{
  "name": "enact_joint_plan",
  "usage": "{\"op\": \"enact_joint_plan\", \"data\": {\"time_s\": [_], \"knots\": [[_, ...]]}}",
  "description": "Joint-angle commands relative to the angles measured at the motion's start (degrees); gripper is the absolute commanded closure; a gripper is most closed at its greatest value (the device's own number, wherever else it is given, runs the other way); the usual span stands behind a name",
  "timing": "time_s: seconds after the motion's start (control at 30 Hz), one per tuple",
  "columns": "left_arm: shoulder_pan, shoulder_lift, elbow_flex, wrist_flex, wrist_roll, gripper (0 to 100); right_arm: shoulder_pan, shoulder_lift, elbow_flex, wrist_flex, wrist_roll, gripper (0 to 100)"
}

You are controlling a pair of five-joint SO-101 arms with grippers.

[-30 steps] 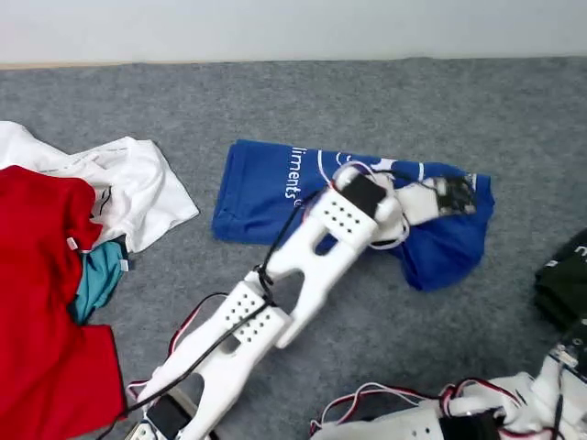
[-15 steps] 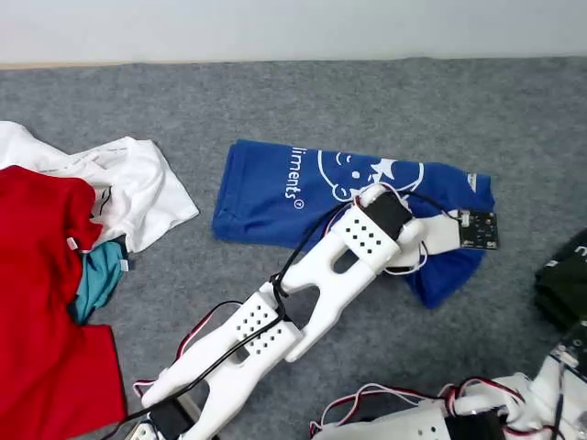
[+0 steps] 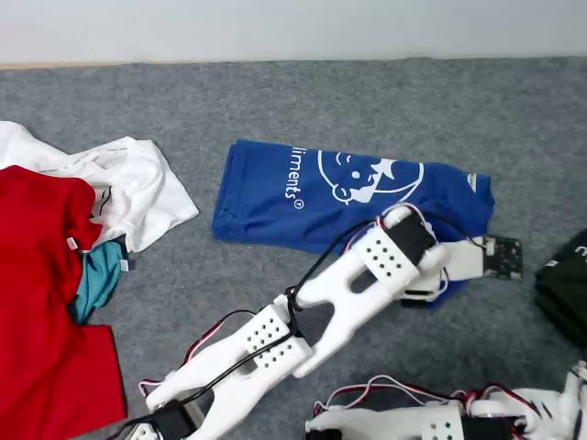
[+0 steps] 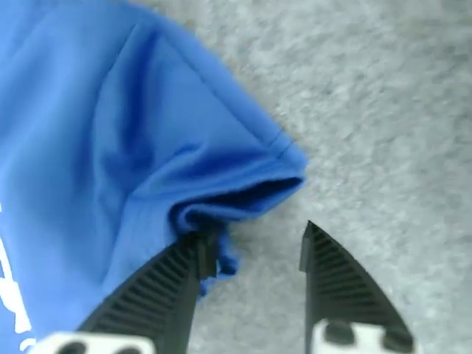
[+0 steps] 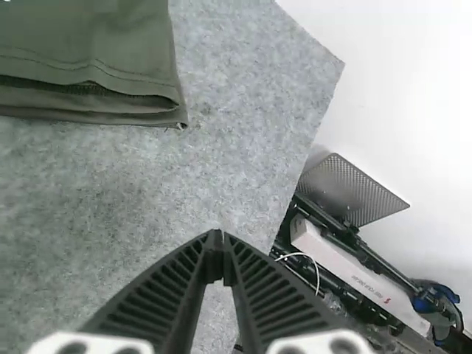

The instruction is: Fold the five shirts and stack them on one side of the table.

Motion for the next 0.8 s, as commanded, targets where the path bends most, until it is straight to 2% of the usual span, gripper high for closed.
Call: {"op": "enact_joint_plan", "data": {"time_s": [0.0,0.17,0.27,0.53,0.63,0.77], "knots": [[0.2,-1.9,-2.3,-4.8,2.5,81,0.9,-0.7,-0.4,-1.3,0.5,99.0],[0.1,-1.4,-1.5,-10.8,4.0,81,0.8,-0.7,-0.4,-1.3,0.4,99.0],[0.4,0.5,-0.6,-12.7,3.9,85,0.8,-0.7,-0.4,-1.3,0.4,99.0],[0.6,3.1,-1.9,-6.8,1.0,86,0.6,-0.7,-0.4,-1.3,0.5,99.0],[1.1,3.2,-1.8,-3.3,-2.4,86,0.5,-0.7,-0.4,-1.3,0.4,99.0],[1.1,2.8,-1.8,-2.9,-2.9,97,0.7,-0.7,0.8,-1.3,0.5,99.0]]}}
